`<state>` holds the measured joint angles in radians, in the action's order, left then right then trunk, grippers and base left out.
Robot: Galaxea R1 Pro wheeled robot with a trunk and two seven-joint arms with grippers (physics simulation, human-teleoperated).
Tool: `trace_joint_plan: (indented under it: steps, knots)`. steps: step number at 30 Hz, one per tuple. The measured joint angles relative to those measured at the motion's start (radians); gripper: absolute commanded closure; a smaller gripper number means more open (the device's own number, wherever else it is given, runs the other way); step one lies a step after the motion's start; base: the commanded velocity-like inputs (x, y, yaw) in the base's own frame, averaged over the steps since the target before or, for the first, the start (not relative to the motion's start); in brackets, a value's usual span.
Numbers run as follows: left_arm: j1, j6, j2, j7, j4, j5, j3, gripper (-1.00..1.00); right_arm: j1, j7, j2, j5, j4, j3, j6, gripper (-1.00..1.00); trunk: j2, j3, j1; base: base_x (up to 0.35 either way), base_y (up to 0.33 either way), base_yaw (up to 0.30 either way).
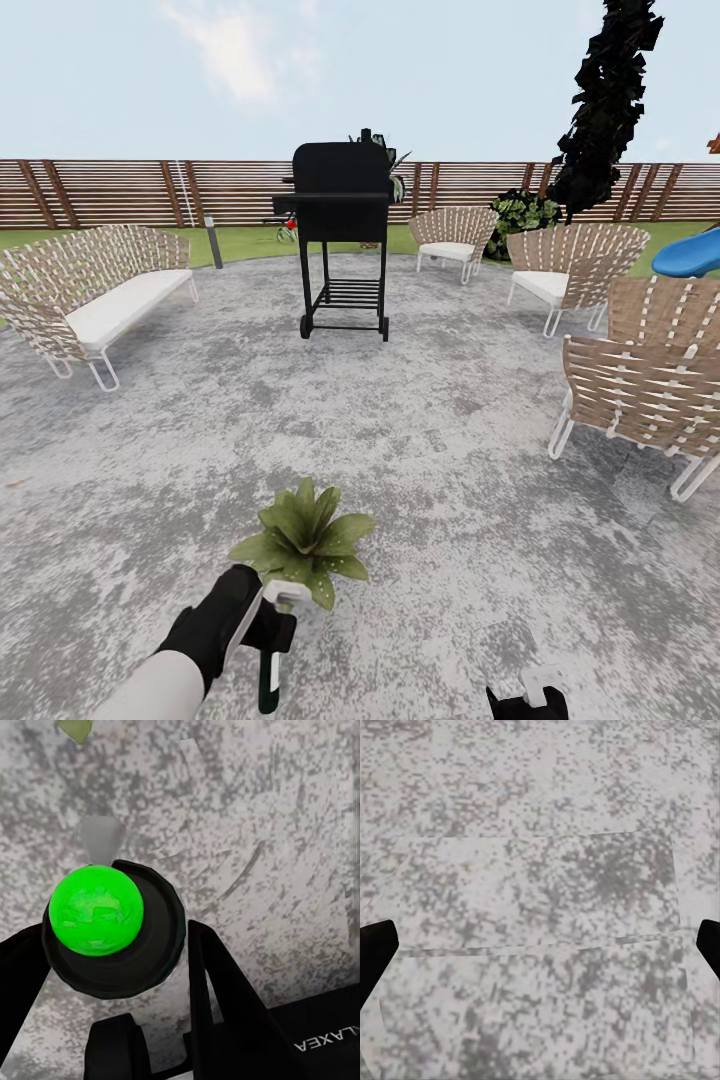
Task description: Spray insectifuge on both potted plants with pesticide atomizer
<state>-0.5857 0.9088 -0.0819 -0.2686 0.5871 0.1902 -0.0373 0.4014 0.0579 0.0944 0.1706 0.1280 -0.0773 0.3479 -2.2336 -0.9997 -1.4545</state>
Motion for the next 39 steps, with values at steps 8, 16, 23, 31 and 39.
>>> trace_joint_plan:
  steps: [8,16,23,31,39]
  knots:
    - [0.001,-0.003,-0.007,0.002,-0.006,0.007,0.0,1.0,0.0,0.001,0.0,0.0,0.0,0.0,0.0,-1.0,0.0,0.0,0.0,0.0,-0.079,0.0]
    - [0.003,0.0,-0.003,0.004,-0.005,0.006,0.003,1.0,0.0,0.0,-0.001,-0.001,0.0,0.0,0.0,-1.0,0.0,0.0,0.0,-0.062,0.05,0.0]
    - [0.005,-0.002,0.006,0.005,-0.007,0.011,0.004,1.0,0.0,0.0,0.0,0.0,0.0,0.0,0.0,-1.0,0.0,0.0,0.0,-0.009,0.023,0.0]
    - [0.006,-0.001,0.049,0.005,-0.009,0.009,0.002,1.0,0.0,0.0,0.001,0.0,0.0,0.0,0.0,-1.0,0.0,0.0,0.0,0.078,0.021,0.0]
    - [0.006,-0.003,0.044,0.005,-0.033,0.009,-0.002,1.0,0.0,0.0,0.001,0.0,0.0,0.0,0.0,-1.0,0.0,0.0,0.0,0.103,0.089,0.0]
